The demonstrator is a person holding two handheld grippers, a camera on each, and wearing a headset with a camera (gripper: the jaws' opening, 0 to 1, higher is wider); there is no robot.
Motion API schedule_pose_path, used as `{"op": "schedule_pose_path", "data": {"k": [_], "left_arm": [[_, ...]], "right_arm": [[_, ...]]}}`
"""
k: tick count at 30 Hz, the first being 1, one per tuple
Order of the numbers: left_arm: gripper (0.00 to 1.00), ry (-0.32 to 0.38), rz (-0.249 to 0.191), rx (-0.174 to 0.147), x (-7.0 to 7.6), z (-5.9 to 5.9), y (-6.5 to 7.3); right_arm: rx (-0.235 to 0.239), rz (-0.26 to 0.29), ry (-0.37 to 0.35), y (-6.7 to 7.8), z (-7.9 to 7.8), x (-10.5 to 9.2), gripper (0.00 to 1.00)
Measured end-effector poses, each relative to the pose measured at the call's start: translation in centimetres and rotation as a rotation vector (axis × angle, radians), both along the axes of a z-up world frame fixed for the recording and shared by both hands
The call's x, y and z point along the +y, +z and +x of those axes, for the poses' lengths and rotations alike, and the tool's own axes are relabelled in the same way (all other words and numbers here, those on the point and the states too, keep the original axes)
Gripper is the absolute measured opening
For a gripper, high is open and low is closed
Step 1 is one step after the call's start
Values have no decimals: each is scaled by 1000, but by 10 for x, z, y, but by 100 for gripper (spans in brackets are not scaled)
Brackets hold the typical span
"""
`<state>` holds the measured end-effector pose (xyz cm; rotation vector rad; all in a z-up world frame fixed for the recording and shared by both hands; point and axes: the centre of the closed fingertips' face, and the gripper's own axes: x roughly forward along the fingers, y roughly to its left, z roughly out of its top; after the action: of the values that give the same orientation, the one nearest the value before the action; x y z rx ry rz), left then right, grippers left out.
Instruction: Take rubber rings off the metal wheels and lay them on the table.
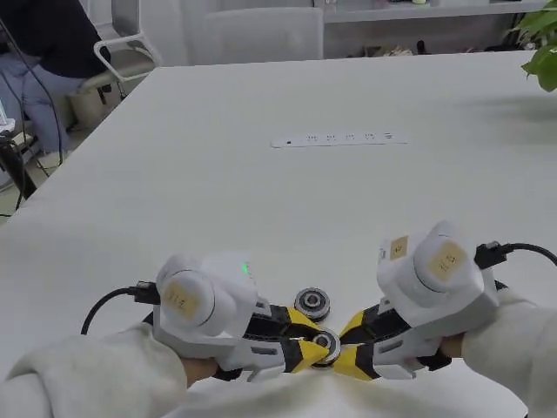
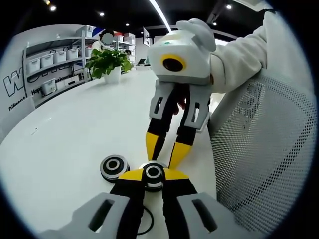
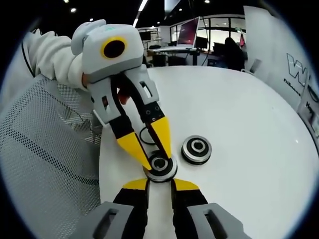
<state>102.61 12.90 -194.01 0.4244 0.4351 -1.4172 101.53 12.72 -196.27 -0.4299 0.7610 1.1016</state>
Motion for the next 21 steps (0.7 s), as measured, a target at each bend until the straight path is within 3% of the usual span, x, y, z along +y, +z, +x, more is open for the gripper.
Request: {"op": "schedule_pose_path", "data": {"k": [6, 11, 21], "left_arm": [[7, 3, -1, 0, 0, 0, 0], [7, 4, -2, 0, 0, 0, 0], [7, 5, -4, -2, 0, 0, 1]], "right_arm": [[15, 9, -17, 0, 0, -1, 12], [2, 62, -48, 7, 6, 4, 24], [-37, 27, 7, 5, 4, 6, 22]]}}
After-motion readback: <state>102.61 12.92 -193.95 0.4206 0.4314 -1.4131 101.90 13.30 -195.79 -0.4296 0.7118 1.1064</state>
